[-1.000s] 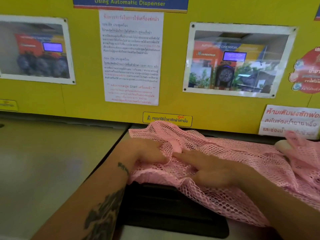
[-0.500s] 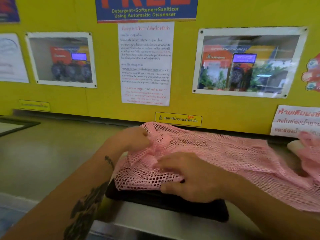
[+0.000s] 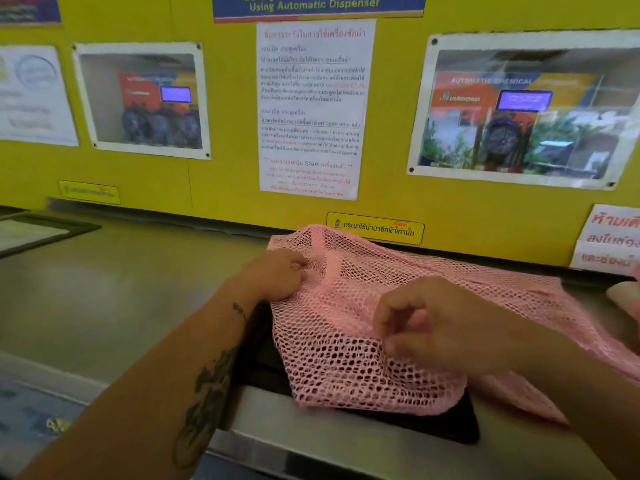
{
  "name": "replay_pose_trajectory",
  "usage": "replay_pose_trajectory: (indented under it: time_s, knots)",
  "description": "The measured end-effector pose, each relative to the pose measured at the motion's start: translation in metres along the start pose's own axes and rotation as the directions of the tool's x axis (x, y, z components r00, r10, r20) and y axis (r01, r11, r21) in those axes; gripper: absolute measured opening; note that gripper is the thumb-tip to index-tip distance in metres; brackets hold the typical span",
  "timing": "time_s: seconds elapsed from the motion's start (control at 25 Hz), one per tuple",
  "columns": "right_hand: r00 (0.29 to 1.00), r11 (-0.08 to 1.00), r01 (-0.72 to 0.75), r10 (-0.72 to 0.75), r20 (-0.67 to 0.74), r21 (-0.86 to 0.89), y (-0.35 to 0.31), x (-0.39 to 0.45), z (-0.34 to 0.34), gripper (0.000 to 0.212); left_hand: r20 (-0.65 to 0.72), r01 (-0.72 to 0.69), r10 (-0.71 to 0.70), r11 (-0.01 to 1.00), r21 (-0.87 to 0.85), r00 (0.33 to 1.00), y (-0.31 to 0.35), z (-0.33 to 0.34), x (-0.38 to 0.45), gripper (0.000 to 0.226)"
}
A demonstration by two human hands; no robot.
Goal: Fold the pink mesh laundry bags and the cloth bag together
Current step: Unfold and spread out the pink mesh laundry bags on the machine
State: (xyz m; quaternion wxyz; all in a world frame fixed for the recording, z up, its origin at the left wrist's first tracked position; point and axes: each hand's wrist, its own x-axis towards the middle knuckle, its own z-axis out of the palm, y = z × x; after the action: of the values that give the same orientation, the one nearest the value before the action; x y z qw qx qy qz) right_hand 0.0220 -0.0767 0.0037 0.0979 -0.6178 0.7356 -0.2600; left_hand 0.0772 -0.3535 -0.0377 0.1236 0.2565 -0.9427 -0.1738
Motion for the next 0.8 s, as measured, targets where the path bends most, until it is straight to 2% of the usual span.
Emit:
replay_pose_trajectory:
  time_s: [0.08, 0.12, 0.16, 0.2, 0.24, 0.28, 0.32, 0.36, 0.44, 0.48, 0.52, 0.56, 0.6, 0.64, 0.68, 0.72, 0.76, 0.8]
  knots:
    - [0.997, 0.993, 0.004, 0.005, -0.083, 0.116, -0.009, -0.005, -0.008, 0.02, -0.275, -0.033, 0.015, 0.998, -0.061, 0.961, 0.006, -0.006, 0.0, 0.03]
    - [0.998, 0.982, 0.017, -0.006, -0.06, 0.187, -0.016, -0.007, -0.01, 0.024, -0.396, -0.073, 0.027, 0.992, -0.103, 0.918, 0.013, -0.009, -0.002, 0.025]
    - [1.0, 0.973, 0.022, -0.024, 0.008, 0.228, -0.023, -0.01, -0.008, 0.029, -0.448, -0.122, 0.044, 0.982, -0.147, 0.893, 0.021, -0.012, -0.006, 0.02]
    - [0.996, 0.983, 0.029, -0.044, 0.083, 0.179, -0.026, -0.01, -0.001, 0.035, -0.402, -0.165, 0.077, 0.968, -0.188, 0.913, 0.03, -0.011, -0.01, 0.018]
    - [0.991, 0.998, 0.053, -0.055, 0.124, 0.018, -0.027, -0.01, 0.008, 0.039, -0.266, -0.189, 0.135, 0.963, -0.19, 0.954, 0.037, -0.006, -0.013, 0.027]
    - [0.99, 0.978, 0.095, -0.072, 0.124, -0.186, -0.029, -0.009, 0.016, 0.039, -0.06, -0.188, 0.181, 0.971, -0.146, 0.982, 0.042, 0.002, -0.015, 0.042]
    - [0.987, 0.914, 0.157, -0.128, 0.101, -0.374, -0.03, -0.007, 0.025, 0.033, 0.13, -0.185, 0.19, 0.981, -0.052, 0.973, 0.042, 0.012, -0.015, 0.056]
    - [0.975, 0.827, 0.219, -0.207, 0.082, -0.517, -0.031, -0.005, 0.033, 0.024, 0.225, -0.192, 0.179, 0.981, 0.038, 0.958, 0.038, 0.02, -0.01, 0.066]
    - [0.951, 0.768, 0.279, -0.304, 0.054, -0.576, -0.038, -0.002, 0.047, 0.016, 0.247, -0.187, 0.165, 0.98, 0.068, 0.955, 0.028, 0.024, 0.001, 0.068]
    - [0.95, 0.846, 0.298, -0.307, 0.052, -0.442, -0.045, -0.001, 0.05, 0.017, 0.229, -0.193, 0.181, 0.981, 0.031, 0.956, 0.025, 0.022, 0.004, 0.065]
    - [0.959, 0.937, 0.281, -0.28, 0.034, -0.21, -0.05, -0.001, 0.049, 0.019, 0.201, -0.205, 0.204, 0.979, -0.018, 0.958, 0.023, 0.021, 0.005, 0.06]
    - [0.975, 0.975, 0.223, -0.223, -0.009, 0.018, -0.052, 0.0, 0.043, 0.021, 0.148, -0.222, 0.228, 0.973, -0.057, 0.962, 0.025, 0.017, 0.001, 0.056]
    - [0.98, 0.969, 0.187, -0.171, -0.102, 0.165, -0.051, 0.003, 0.034, 0.023, 0.074, -0.234, 0.242, 0.967, -0.099, 0.967, 0.024, 0.013, -0.002, 0.051]
    - [0.961, 0.972, 0.166, -0.121, -0.25, 0.168, -0.041, 0.006, 0.025, 0.025, 0.008, -0.237, 0.241, 0.961, -0.143, 0.97, 0.024, 0.007, -0.006, 0.044]
    - [0.924, 0.988, 0.118, -0.073, -0.375, 0.099, -0.025, 0.008, 0.016, 0.025, -0.07, -0.237, 0.228, 0.954, -0.186, 0.971, 0.024, 0.0, -0.01, 0.036]
    - [0.899, 0.999, 0.041, -0.031, -0.437, 0.013, -0.008, 0.01, 0.006, 0.024, -0.154, -0.234, 0.205, 0.951, -0.202, 0.966, 0.025, -0.008, -0.015, 0.026]
    - [0.907, 0.994, -0.068, 0.026, -0.421, -0.086, 0.008, 0.01, -0.003, 0.02, -0.235, -0.214, 0.168, 0.958, -0.19, 0.958, 0.027, -0.014, -0.021, 0.018]
    - [0.932, 0.971, -0.172, 0.105, -0.348, -0.167, 0.022, 0.008, -0.007, 0.015, -0.291, -0.175, 0.122, 0.97, -0.166, 0.949, 0.033, -0.022, -0.03, 0.016]
